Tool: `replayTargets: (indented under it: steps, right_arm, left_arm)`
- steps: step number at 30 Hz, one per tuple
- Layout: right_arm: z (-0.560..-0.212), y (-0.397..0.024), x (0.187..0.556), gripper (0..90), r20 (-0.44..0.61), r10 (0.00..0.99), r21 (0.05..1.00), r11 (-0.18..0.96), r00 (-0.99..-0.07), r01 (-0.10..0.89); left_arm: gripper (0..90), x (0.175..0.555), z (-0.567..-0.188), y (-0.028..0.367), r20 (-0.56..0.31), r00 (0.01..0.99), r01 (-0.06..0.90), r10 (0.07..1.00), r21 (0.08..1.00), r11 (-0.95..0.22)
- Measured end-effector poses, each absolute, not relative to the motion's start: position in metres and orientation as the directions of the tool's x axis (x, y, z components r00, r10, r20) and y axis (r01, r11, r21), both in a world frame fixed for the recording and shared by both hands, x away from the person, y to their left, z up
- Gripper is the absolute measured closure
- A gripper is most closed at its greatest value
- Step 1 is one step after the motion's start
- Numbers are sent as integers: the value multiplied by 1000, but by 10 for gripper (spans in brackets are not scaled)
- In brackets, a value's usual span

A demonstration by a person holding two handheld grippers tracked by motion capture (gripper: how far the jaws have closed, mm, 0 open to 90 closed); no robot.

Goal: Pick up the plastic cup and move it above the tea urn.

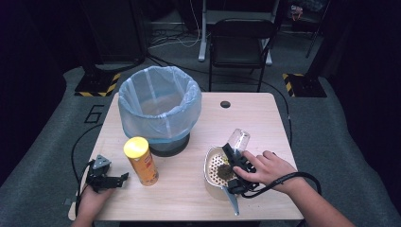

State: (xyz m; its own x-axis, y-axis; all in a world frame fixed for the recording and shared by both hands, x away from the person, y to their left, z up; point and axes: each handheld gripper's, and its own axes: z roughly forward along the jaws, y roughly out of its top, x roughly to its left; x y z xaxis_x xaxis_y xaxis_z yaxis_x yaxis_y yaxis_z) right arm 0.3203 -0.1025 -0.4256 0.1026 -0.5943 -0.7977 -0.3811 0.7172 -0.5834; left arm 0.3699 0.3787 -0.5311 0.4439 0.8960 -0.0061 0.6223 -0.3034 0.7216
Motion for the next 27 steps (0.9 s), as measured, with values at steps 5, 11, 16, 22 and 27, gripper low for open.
replayTargets:
  steps: [5, 11, 16, 22, 27]
  right_arm:
    - [-424, -103, 320, 400, -819, -567, -551, 741, 81, -383]
    - [-423, -103, 319, 400, -847, -525, -512, 764, 84, -392]
    - [-420, -103, 321, 397, -932, -346, -360, 842, 111, -402]
    - [-416, -105, 321, 398, -999, -32, -39, 908, 24, -418]
    - [-404, -112, 327, 397, -955, 270, 297, 864, -122, -407]
  left_arm:
    - [41, 370, -531, 379, -6, 444, 622, 896, 722, -303]
    - [41, 370, -531, 379, -6, 444, 622, 896, 722, -303]
    - [41, 370, -531, 379, -6, 444, 622, 896, 721, -304]
    - [41, 370, -531, 379, -6, 444, 622, 896, 722, -303]
    - [41, 370, -531, 379, -6, 444, 622, 896, 722, -304]
